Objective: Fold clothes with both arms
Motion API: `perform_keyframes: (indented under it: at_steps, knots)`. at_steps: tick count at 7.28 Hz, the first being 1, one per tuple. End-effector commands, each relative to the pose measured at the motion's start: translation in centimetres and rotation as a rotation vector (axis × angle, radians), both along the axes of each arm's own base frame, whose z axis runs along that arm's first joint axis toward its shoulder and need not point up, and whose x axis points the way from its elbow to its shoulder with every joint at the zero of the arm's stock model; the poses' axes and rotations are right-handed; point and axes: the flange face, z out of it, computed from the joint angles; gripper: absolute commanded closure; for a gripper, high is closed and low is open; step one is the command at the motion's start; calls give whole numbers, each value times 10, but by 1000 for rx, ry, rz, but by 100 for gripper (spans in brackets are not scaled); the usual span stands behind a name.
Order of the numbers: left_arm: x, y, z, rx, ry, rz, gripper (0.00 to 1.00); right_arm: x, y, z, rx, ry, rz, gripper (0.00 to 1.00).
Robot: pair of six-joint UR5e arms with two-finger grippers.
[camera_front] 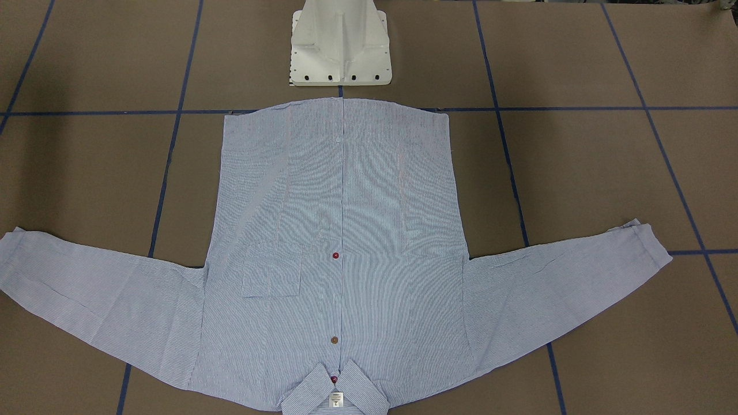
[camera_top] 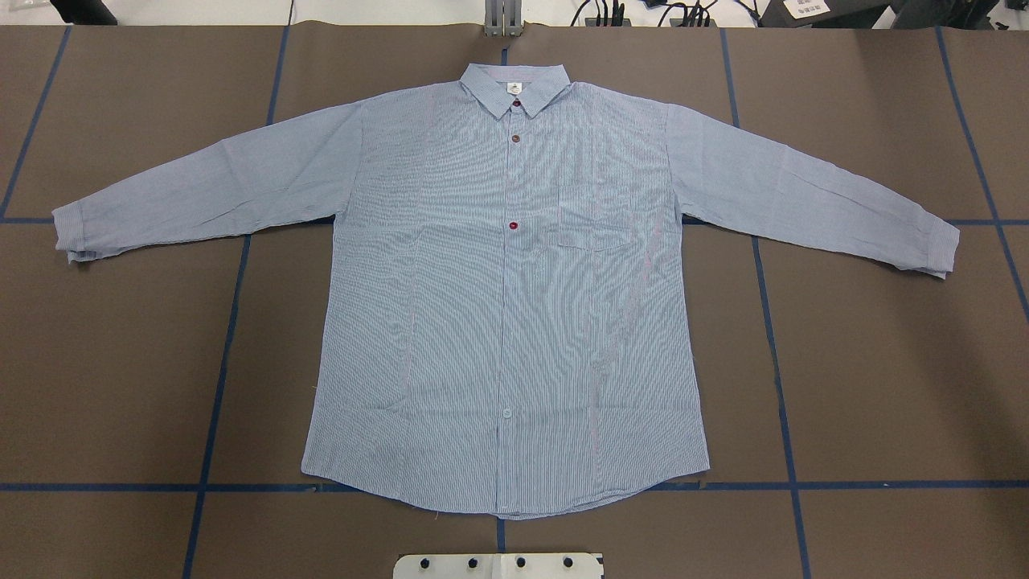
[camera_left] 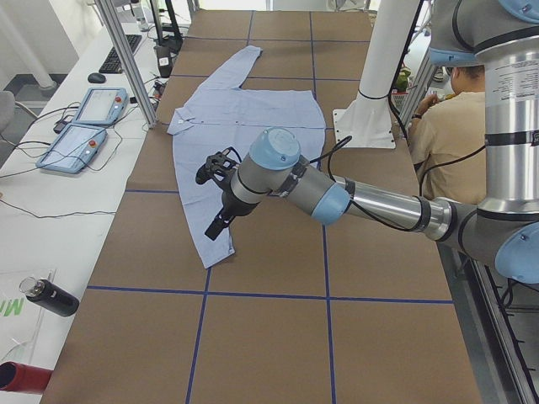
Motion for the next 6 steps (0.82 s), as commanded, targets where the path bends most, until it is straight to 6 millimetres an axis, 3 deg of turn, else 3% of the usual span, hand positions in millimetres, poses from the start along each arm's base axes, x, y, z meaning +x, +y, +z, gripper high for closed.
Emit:
perform_keyframes:
  at_steps: [1,4,5,6]
  knots:
    - [-1,-6,12,45,-1,0,0,-10,-7,36,93,-24,7,0]
    - [-1,-6,11,49,-2,1,0,-116,15,50,-9,-116,169,1]
    - [-1,-6,12,48,-3,2,0,-144,13,75,-5,-150,203,1]
    - [-1,-6,11,51,-3,2,0,-158,1,99,52,-146,210,1]
